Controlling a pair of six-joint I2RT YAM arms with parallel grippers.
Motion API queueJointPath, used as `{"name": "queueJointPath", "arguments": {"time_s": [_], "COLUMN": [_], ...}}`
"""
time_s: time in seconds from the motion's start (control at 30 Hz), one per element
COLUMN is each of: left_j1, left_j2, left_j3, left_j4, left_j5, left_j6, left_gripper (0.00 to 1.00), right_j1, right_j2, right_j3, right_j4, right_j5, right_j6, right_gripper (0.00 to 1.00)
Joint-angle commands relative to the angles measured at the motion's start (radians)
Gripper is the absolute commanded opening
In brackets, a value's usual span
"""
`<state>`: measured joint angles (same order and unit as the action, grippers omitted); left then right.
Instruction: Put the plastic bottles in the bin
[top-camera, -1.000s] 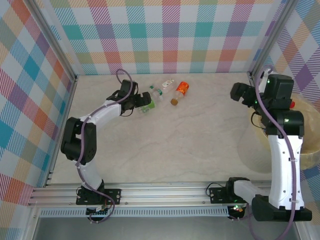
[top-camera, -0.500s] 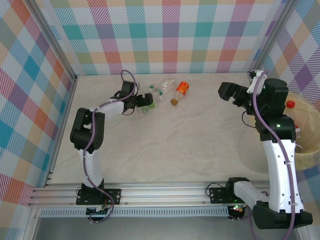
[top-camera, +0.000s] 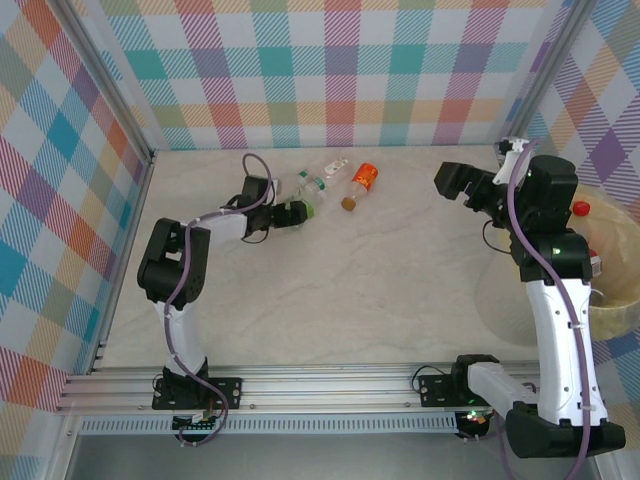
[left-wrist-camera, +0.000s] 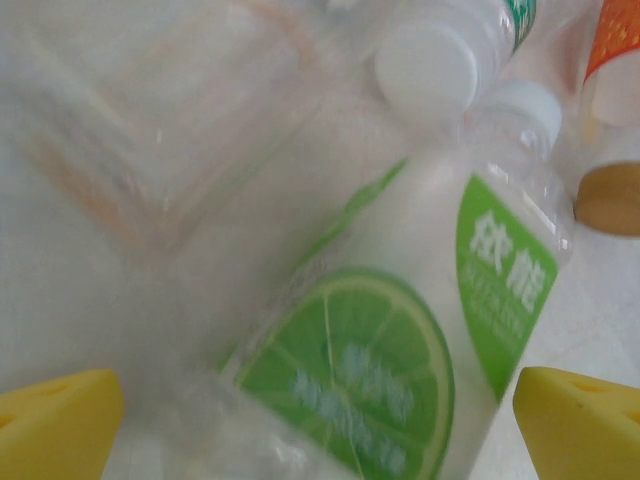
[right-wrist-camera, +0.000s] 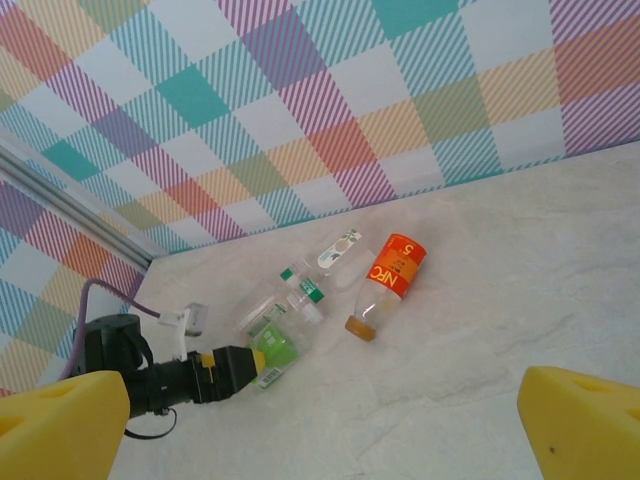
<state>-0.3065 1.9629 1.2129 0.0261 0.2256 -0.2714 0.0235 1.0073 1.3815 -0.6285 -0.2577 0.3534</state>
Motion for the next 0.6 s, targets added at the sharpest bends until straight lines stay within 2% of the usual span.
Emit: {"name": "queueJointPath", "arguments": {"time_s": [0.0, 0.3, 0.43, 0.57], "left_j1": [-0.049, -0.097, -0.132, -0.146], "left_j2": [-0.086, -0.055, -0.033, 0.028], "left_j3": [-0.024, 0.034, 0.075, 0.129], "left_j4": [-0.004, -0.109, -0.177, -0.22], "left_j5": [-0.007, -0.068, -0.236, -0.302], "left_j6": [0.029, 0.168, 0.237, 0.286], "left_gripper": [1.0, 1.0, 1.0, 1.0], "right_j1": [0.012, 0.028, 0.03, 0.032], "right_j2": [0.014, 0.025, 0.019, 0.021], "right_j3": [-0.007, -0.008, -0.01, -0.003], "right_j4": [0.049, 0.056, 0.054, 0.053], "right_j5": [-0.033, -0.029, -0.018, -0.017], "right_j6": [0.013, 0.015, 0.012, 0.012], "right_gripper": [1.0, 1.0, 1.0, 1.0]}}
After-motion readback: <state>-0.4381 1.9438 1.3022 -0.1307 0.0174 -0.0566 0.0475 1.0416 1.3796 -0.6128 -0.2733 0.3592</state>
